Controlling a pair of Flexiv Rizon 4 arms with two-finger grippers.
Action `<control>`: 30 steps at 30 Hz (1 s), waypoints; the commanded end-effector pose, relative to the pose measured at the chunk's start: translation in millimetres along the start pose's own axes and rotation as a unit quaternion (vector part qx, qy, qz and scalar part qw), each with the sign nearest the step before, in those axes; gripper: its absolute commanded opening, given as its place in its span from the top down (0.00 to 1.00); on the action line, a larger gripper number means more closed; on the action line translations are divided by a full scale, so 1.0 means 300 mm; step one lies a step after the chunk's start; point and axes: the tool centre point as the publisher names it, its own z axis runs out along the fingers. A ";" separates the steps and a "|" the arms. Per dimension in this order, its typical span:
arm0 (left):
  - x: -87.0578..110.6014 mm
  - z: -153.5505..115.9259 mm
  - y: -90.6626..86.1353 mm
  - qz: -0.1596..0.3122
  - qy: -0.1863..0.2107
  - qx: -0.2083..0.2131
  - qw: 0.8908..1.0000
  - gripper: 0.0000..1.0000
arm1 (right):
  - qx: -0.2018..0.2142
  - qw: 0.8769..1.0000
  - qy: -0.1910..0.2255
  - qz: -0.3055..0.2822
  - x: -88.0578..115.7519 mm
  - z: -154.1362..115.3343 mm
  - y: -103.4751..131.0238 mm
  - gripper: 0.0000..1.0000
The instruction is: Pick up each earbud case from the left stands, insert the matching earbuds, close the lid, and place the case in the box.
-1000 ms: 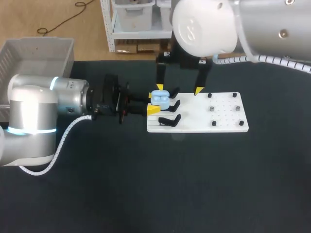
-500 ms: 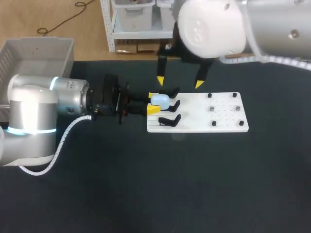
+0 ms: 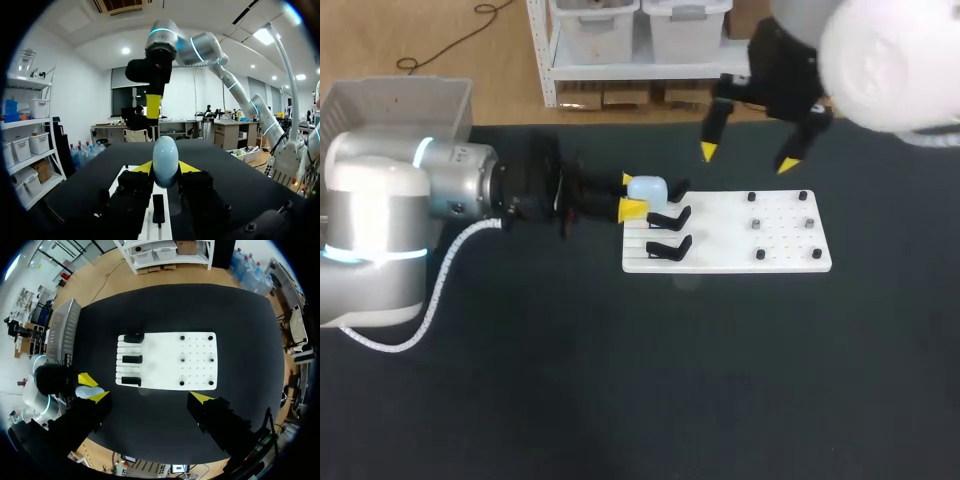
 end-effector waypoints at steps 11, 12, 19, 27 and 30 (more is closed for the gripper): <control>-0.228 -0.188 -0.055 0.000 0.037 -0.113 0.993 1.00 | -0.053 0.995 -0.083 -0.013 0.055 -0.027 -0.067 0.00; -0.245 -0.214 -0.054 0.004 0.041 -0.128 0.991 1.00 | -0.053 0.995 -0.083 -0.013 0.055 -0.027 -0.067 0.00; -0.277 -0.435 -0.030 0.006 0.071 -0.256 0.964 1.00 | -0.053 0.995 -0.083 -0.013 0.055 -0.027 -0.067 0.00; -0.164 -0.741 0.049 -0.031 0.108 -0.402 0.909 1.00 | -0.053 0.995 -0.083 -0.013 0.055 -0.027 -0.067 0.00; -0.118 -0.851 0.094 -0.041 0.119 -0.439 0.890 1.00 | -0.053 0.995 -0.083 -0.013 0.055 -0.027 -0.067 0.00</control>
